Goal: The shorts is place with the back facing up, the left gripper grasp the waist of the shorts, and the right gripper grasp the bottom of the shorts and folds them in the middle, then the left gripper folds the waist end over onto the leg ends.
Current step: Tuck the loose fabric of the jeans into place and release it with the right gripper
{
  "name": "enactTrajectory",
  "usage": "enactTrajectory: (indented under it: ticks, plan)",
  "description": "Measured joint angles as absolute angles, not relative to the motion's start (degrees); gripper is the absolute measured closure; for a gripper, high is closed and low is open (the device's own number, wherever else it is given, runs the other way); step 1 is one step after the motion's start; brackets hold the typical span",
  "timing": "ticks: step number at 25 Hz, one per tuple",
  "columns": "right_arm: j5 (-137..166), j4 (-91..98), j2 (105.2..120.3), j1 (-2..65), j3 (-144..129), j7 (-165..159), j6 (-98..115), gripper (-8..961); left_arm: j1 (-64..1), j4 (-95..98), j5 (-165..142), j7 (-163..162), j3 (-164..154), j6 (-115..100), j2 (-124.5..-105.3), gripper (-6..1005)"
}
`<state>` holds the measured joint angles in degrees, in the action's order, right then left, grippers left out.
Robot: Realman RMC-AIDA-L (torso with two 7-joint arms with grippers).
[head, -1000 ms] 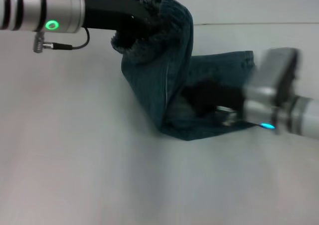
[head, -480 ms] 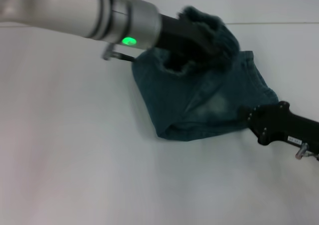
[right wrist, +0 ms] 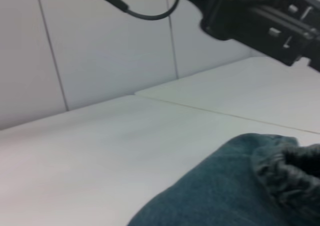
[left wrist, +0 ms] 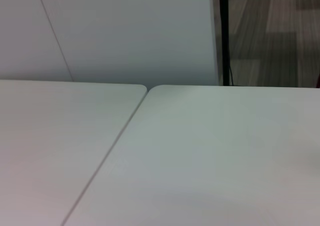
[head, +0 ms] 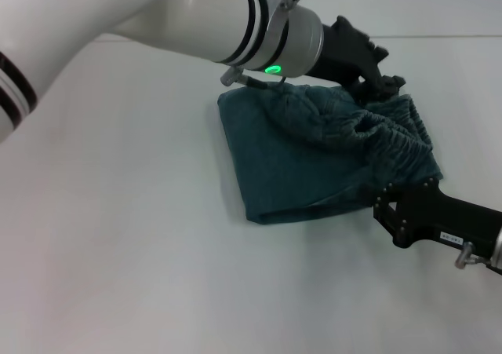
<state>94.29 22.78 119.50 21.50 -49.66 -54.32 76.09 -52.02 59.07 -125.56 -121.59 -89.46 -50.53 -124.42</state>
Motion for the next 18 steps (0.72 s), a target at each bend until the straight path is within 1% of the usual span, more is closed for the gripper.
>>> enactTrajectory:
  ticks: [3,6,8,16,18]
  plan:
    - [94.47,23.4,119.05,20.9,-49.61,-54.49,77.63,954,-49.78,61.28,-124.52,-120.04,-88.52,-50.41,-124.31,625]
    - [94.5,23.98,118.3,20.73,-49.29,-55.31,78.45,955,-44.36,65.22,-121.27,-115.89,-86.51,-50.42,-124.42,509]
    - [94.51,25.14,117.92,20.77,-49.12,-56.49,78.58,955,-40.28,67.37,-117.76,-112.84,-84.37,-51.04,-124.48,461]
    - [96.48,30.74,117.83,23.22,-49.33,-61.55,74.94,954,-28.14,68.83,-107.14,-103.54,-77.71,-56.47,-124.66,271]
    - [99.44,33.5,118.29,23.9,-49.36,-63.9,74.56,954,-25.49,68.46,-104.6,-101.14,-75.63,-58.16,-124.66,142]
